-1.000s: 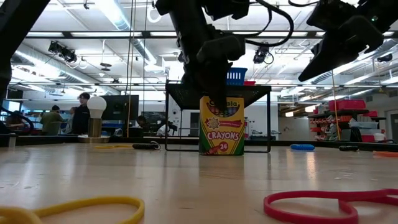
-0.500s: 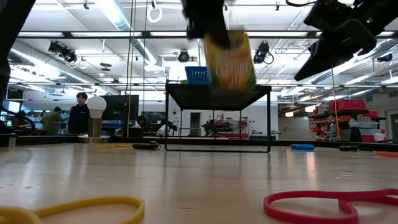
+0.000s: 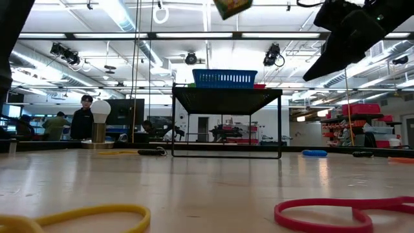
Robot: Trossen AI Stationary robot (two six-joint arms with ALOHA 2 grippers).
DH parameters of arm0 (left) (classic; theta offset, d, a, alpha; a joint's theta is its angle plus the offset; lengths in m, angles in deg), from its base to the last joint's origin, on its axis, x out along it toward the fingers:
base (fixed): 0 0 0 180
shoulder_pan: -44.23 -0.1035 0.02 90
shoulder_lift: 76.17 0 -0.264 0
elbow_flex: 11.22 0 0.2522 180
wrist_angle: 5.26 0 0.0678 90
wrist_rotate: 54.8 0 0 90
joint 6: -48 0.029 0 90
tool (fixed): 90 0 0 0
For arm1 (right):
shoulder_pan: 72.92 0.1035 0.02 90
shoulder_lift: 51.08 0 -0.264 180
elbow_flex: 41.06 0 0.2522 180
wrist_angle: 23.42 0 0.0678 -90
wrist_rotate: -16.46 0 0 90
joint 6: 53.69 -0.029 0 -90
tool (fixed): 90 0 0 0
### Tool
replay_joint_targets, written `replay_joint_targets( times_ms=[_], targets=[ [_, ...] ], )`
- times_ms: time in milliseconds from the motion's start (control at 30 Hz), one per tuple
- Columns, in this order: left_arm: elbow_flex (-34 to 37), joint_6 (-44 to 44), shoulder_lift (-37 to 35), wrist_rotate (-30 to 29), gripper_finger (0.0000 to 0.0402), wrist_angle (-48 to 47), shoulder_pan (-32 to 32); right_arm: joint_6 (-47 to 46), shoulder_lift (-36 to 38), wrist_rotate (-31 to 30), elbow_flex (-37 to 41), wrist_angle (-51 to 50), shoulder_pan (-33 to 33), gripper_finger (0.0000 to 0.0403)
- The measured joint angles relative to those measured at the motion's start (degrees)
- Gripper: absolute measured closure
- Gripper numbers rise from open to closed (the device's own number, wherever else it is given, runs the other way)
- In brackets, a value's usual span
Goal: Pick & Place Office Desk Supplies
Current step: Put the red rubber band into the blue bin on the shelf
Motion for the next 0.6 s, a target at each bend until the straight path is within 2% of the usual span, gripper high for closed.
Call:
replay_joint_targets(
  times_ms=[100, 167, 333, 433, 600],
  targets=[
    [-4.2, 6.4, 0.2, -0.1, 0.0306, -1.7, -5.2, -1.4, 0.0, 0.2, 0.0, 0.0, -0.9, 0.0392],
    [-3.6, 10.1, -0.4, 0.4, 0.0306, -0.5, -9.0, -1.5, 0.0, 0.2, 0.0, 0.0, -1.4, 0.0392],
    [-3.6, 16.5, 0.6, 2.9, 0.0306, -5.3, -17.3, -2.3, 0.0, 0.3, 0.0, -0.3, -3.0, 0.0392],
    [-3.5, 19.7, 2.3, 4.1, 0.0306, -8.6, -20.1, -2.6, 0.0, 0.3, 0.0, -0.4, -4.2, 0.0392],
    [-3.5, 20.9, 5.7, 9.4, 0.0306, -10.2, -22.6, -2.6, 0.0, 0.3, 0.0, -0.5, -6.3, 0.0392]
  ],
)
